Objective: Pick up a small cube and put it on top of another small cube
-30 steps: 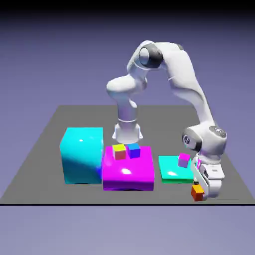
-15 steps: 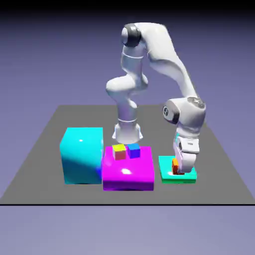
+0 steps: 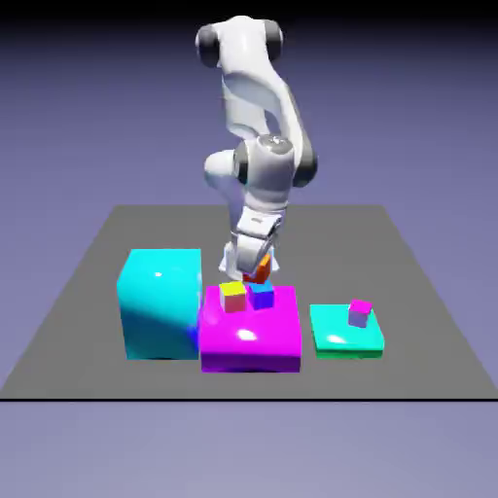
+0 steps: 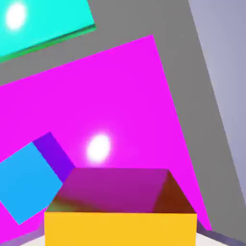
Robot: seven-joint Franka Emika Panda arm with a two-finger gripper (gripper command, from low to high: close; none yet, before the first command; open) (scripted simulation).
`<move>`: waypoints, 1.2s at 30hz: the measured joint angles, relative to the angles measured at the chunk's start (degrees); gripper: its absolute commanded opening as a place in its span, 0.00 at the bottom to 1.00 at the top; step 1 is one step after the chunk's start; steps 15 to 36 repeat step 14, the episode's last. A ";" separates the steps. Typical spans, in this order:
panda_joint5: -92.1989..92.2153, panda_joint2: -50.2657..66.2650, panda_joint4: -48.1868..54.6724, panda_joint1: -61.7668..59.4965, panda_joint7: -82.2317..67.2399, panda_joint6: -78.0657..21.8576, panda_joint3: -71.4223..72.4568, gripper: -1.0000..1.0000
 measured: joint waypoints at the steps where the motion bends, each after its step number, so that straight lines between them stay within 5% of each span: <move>1: -0.56 -2.08 -1.56 -0.93 0.27 -0.51 -0.36 0.00; 5: -1.72 -6.40 -4.79 -2.85 0.85 -1.58 -1.12 0.00; 10: -3.25 2.38 -8.46 -3.51 1.27 10.87 -2.93 0.00; 11: -3.48 3.67 -8.99 -3.61 1.34 12.70 -3.20 1.00; 36: -3.25 1.93 -8.26 -3.48 1.31 10.27 -2.84 1.00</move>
